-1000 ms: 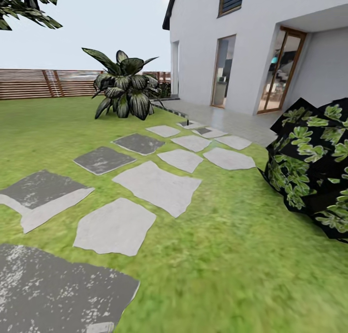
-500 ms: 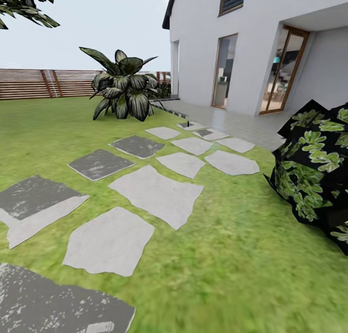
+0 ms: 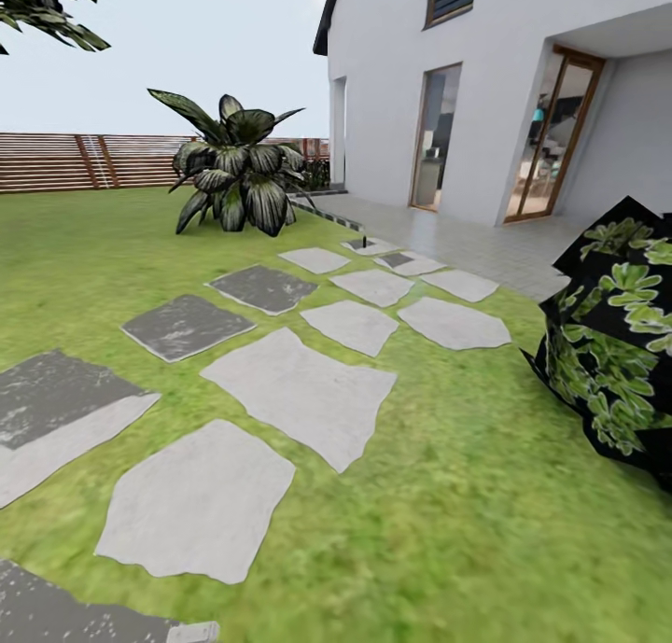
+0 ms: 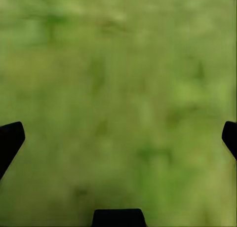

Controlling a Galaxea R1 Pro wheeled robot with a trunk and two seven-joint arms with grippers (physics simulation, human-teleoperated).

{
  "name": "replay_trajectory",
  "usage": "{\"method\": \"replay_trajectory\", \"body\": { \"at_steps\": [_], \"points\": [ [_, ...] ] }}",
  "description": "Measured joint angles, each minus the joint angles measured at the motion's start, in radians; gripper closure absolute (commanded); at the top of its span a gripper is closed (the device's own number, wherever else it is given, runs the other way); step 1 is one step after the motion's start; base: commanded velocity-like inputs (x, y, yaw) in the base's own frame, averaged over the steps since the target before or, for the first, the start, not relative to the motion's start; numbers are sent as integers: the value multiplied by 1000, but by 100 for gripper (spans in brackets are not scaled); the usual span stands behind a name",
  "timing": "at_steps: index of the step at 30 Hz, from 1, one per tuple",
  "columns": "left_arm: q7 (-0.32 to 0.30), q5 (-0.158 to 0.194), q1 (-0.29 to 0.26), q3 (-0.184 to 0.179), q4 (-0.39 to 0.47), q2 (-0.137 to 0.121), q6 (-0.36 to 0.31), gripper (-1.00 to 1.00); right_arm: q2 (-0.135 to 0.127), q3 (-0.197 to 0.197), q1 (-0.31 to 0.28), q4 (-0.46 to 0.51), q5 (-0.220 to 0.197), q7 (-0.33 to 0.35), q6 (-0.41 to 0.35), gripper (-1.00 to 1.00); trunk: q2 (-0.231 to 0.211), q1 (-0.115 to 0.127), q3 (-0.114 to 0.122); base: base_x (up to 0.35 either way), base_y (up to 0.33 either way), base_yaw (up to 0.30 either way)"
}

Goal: In the garden, pick up the pesticide atomizer on the floor and spray pesticide onto both trees until each tree trunk is fully covered.

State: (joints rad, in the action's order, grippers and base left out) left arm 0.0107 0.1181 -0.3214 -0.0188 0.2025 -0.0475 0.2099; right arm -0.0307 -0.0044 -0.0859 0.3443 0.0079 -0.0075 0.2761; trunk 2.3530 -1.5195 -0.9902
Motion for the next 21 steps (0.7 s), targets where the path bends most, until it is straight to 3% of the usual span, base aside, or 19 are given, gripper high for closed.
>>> {"method": "replay_trajectory", "body": {
  "at_steps": [21],
  "points": [
    [0,0,0,0,1,0,0,-100,0,0,0,2,0,2,0,-100,0,0,0,338,0,0]
  ]
}}
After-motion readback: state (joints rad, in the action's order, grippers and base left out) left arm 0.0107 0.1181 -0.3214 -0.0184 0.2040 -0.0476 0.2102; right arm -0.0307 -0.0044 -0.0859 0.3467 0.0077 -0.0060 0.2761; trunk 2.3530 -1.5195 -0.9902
